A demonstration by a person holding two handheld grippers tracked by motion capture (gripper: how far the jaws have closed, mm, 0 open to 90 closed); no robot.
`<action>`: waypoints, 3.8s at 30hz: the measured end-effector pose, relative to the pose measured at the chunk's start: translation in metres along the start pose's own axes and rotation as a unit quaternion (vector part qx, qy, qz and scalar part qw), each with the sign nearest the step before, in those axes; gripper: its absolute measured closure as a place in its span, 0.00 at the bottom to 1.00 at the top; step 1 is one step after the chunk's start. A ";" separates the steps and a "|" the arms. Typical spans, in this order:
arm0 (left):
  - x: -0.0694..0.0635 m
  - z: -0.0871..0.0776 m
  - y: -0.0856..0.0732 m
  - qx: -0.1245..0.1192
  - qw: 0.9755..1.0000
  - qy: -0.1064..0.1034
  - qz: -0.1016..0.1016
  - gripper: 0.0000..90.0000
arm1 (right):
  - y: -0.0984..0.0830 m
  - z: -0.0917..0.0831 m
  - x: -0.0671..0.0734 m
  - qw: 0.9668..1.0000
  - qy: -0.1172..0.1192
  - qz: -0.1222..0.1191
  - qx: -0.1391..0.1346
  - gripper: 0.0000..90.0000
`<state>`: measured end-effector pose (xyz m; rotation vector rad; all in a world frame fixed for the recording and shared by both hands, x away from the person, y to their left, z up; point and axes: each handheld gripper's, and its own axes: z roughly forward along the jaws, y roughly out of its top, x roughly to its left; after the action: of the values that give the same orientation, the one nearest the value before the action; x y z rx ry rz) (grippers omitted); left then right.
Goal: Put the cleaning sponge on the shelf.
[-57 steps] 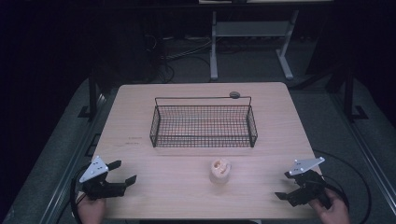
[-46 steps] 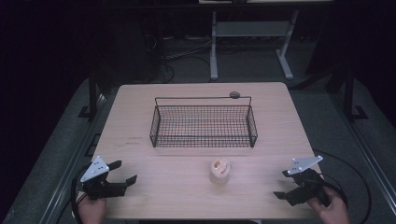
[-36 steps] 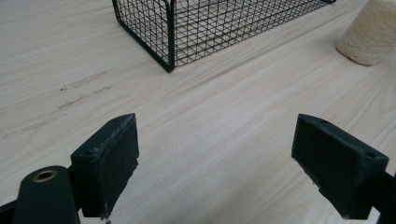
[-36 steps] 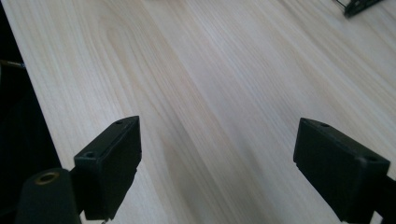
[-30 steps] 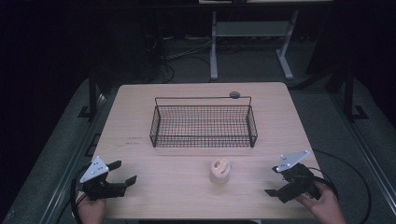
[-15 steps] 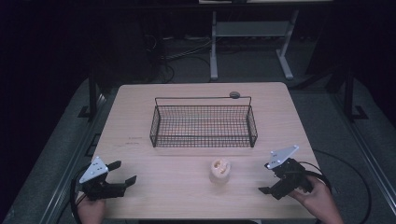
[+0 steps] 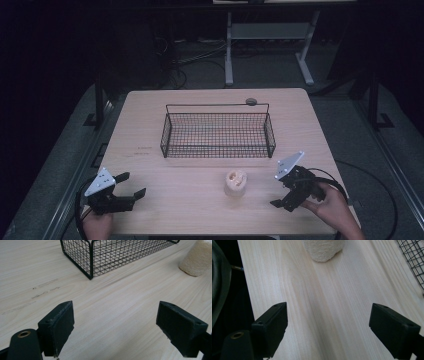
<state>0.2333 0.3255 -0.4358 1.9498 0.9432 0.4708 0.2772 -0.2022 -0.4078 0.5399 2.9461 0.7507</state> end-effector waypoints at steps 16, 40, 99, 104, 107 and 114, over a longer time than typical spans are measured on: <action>0.001 0.000 0.000 -0.002 1.000 0.000 0.001 0.15 | 0.021 0.007 -0.001 1.000 0.016 -0.022 0.014 0.17; 0.001 0.000 0.000 -0.002 1.000 -0.001 0.001 0.15 | 0.052 0.011 -0.003 0.998 0.026 -0.047 0.028 0.17; 0.001 0.000 0.001 -0.006 1.000 -0.002 -0.001 0.15 | 0.106 0.027 -0.005 0.994 0.056 -0.079 0.052 0.17; 0.001 -0.001 0.001 -0.006 1.000 -0.001 -0.001 0.15 | 0.108 0.029 -0.006 0.994 0.057 -0.078 0.053 0.17; 0.001 -0.001 0.001 -0.006 1.000 -0.001 -0.001 0.15 | 0.109 0.031 -0.005 0.994 0.057 -0.081 0.055 0.17; 0.001 -0.001 0.001 -0.006 1.000 -0.001 0.000 0.15 | 0.114 0.035 -0.005 0.993 0.059 -0.083 0.059 0.17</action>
<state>0.2334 0.3264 -0.4341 1.9400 0.9369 0.4737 0.3232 -0.0946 -0.3846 0.2585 3.1114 0.6133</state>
